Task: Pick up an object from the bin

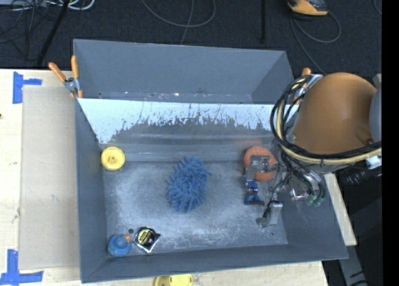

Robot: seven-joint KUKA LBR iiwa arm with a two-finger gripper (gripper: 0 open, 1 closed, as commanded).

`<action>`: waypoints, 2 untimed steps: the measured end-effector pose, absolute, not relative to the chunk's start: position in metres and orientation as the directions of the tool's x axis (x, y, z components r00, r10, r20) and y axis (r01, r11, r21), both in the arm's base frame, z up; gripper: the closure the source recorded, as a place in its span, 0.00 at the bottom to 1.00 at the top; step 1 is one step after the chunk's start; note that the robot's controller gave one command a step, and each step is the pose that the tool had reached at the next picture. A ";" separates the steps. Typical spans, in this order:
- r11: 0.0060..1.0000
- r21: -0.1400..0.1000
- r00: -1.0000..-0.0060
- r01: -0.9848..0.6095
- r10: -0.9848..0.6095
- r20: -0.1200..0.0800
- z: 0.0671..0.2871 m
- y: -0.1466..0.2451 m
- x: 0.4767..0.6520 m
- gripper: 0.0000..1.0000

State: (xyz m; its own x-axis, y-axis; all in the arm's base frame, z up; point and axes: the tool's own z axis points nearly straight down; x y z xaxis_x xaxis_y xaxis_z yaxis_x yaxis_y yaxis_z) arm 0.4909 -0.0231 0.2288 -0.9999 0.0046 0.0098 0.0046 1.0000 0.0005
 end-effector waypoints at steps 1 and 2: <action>1.000 0.000 -1.000 0.004 0.004 0.002 0.233 -0.023 0.492 0.00; 0.999 0.000 -0.999 0.052 0.052 -0.008 0.191 -0.019 0.519 0.00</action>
Offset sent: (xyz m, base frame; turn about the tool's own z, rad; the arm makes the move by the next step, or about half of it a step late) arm 0.0398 0.0076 -0.0686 0.0761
